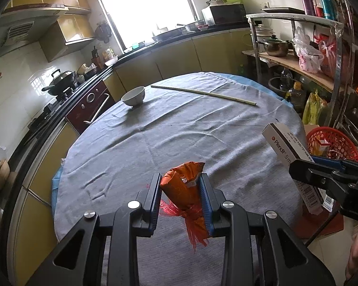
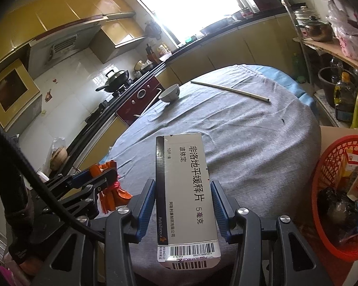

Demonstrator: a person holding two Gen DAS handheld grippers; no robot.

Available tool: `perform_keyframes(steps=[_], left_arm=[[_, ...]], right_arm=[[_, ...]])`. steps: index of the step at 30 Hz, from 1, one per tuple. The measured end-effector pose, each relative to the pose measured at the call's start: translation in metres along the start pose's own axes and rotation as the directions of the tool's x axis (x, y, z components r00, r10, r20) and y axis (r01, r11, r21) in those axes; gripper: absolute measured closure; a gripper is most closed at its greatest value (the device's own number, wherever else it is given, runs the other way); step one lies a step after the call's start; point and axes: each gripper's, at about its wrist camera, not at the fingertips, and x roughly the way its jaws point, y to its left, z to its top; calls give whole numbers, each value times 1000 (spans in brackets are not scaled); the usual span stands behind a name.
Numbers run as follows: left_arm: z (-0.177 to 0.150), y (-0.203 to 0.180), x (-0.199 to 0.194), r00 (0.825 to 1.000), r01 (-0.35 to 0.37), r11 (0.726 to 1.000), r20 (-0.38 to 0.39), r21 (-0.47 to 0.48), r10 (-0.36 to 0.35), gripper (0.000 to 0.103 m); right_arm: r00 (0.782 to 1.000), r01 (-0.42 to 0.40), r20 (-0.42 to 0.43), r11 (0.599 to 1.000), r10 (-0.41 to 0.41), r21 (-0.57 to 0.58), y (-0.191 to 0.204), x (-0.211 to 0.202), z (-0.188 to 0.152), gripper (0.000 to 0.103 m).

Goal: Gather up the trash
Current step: 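Carry the held white box and orange wrapper toward the red basket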

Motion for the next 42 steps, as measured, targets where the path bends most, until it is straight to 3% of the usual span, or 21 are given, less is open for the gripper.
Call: perform_keyframes(steps=[42], left_arm=[[8, -44, 13, 999, 28, 996, -28, 84, -26, 70]], right_arm=[[1000, 1, 10, 995, -2, 99, -42, -14, -2, 54]])
